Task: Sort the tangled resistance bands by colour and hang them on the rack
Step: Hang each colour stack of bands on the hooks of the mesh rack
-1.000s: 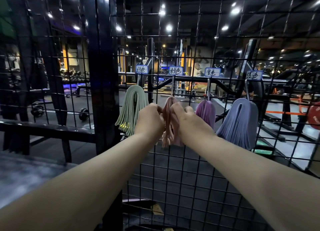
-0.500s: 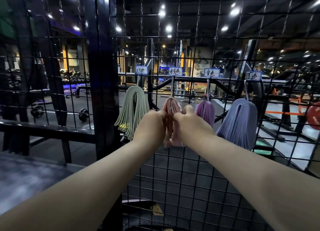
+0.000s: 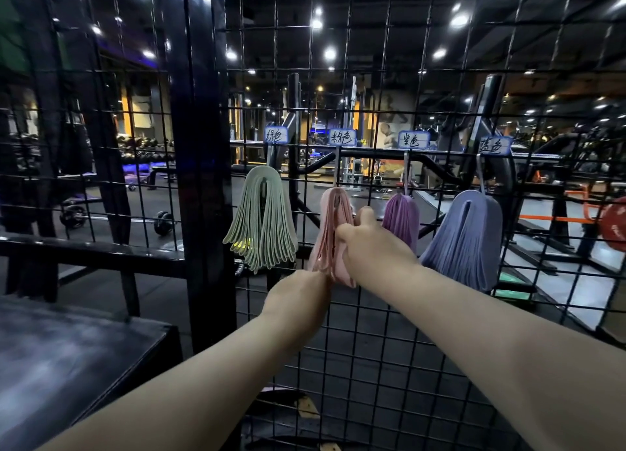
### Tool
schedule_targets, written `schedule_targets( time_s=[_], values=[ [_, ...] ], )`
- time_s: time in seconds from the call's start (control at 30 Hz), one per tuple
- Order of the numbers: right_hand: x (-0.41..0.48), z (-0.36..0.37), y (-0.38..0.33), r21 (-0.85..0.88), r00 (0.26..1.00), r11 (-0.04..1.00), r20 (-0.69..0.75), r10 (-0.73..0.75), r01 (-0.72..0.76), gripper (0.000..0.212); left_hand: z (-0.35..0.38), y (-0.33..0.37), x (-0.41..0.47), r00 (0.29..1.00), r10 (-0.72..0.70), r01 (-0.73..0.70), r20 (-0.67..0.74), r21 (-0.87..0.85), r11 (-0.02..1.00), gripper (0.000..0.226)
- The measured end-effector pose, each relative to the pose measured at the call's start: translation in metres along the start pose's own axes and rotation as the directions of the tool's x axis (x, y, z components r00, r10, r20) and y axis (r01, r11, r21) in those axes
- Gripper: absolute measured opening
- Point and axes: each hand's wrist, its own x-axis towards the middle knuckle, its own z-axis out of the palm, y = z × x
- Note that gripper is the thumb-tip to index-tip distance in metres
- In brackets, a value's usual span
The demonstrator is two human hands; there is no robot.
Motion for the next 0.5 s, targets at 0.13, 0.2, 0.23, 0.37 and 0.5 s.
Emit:
schedule_targets(
  time_s=[0.13,0.2,0.23,0.37,0.5],
  values=[
    [0.0,0.002,0.002,-0.011,1.0,1.0,-0.009,-0.017,0.017,0.023,0.003,0.005,-0.009,0.997,-0.024,0.018,-0.079,-0.075,0.997,0.015],
    [-0.001,0.0,0.002,-0.004,1.0,1.0,-0.003,-0.006,0.006,0.023,0.002,0.007,-0.014,0.992,-0.045,0.034,-0.121,-0.093,0.995,0.019],
    [-0.002,0.0,0.002,-0.004,1.0,1.0,-0.003,-0.004,0.004,0.023,0.001,0.007,-0.015,0.987,-0.063,0.045,-0.145,-0.126,0.991,0.021],
    [-0.002,0.001,0.002,-0.005,1.0,1.0,0.005,-0.013,0.013,0.023,-0.005,0.004,-0.016,0.983,-0.063,0.015,-0.175,-0.263,0.965,0.03],
    [0.001,0.004,0.003,-0.026,1.0,0.999,0.009,-0.022,0.022,0.026,-0.001,-0.001,-0.007,0.988,-0.045,0.026,-0.146,-0.13,0.991,0.042]
  ],
)
